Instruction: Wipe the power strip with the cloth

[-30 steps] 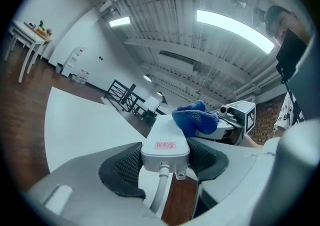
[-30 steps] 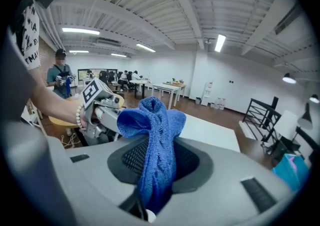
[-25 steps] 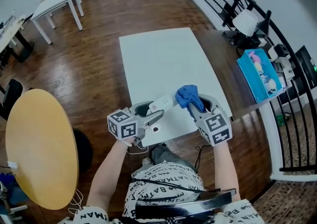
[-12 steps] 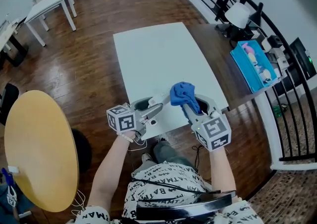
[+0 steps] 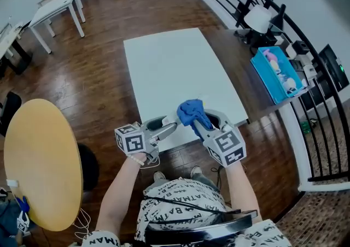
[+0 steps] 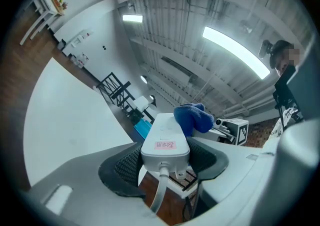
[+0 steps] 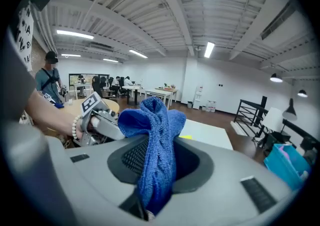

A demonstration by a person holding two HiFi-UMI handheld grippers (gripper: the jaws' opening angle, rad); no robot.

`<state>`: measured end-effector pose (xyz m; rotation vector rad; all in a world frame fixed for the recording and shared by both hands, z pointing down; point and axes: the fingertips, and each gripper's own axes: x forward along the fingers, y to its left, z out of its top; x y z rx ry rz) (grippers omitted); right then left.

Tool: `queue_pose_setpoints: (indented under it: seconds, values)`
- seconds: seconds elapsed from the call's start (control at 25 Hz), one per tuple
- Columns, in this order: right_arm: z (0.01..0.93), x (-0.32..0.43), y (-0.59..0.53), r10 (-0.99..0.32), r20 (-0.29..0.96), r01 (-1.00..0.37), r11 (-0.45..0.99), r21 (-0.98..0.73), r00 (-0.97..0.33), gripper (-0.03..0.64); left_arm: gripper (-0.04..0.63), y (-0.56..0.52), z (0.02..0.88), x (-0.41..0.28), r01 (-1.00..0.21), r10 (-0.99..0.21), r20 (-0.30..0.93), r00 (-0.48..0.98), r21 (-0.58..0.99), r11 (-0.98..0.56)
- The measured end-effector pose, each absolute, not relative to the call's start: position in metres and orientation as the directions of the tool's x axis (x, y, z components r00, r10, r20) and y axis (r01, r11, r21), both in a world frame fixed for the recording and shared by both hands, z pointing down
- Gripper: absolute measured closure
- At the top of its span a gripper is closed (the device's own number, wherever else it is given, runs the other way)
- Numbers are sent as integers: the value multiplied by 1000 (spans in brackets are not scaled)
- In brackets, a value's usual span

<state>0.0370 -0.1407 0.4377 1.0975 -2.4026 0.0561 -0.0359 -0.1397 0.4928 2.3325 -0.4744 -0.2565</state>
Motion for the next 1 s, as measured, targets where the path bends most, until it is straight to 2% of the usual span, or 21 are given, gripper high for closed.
queue_pose_setpoints:
  seconds: [0.32,0.4,0.72,1.0]
  values:
    - [412,139,-183,-799,419,-786,561,261,-431,495,316,-131,493,-22,-338,-458,-7,889,664,-667]
    - [401,146,-180,-798,393,-785,570,244,-457,495,316,-133,494,-18,-362,-480,5,877,665,-653]
    - [421,58,-127,-621,404,-615,772,162,-672,495,316,-146,493,0,-378,-537,-9,843,702,-604]
    - [428,51,-124,-594,407,-597,791,137,-694,494,316,-132,481,6,-330,-506,-62,860,689,-645]
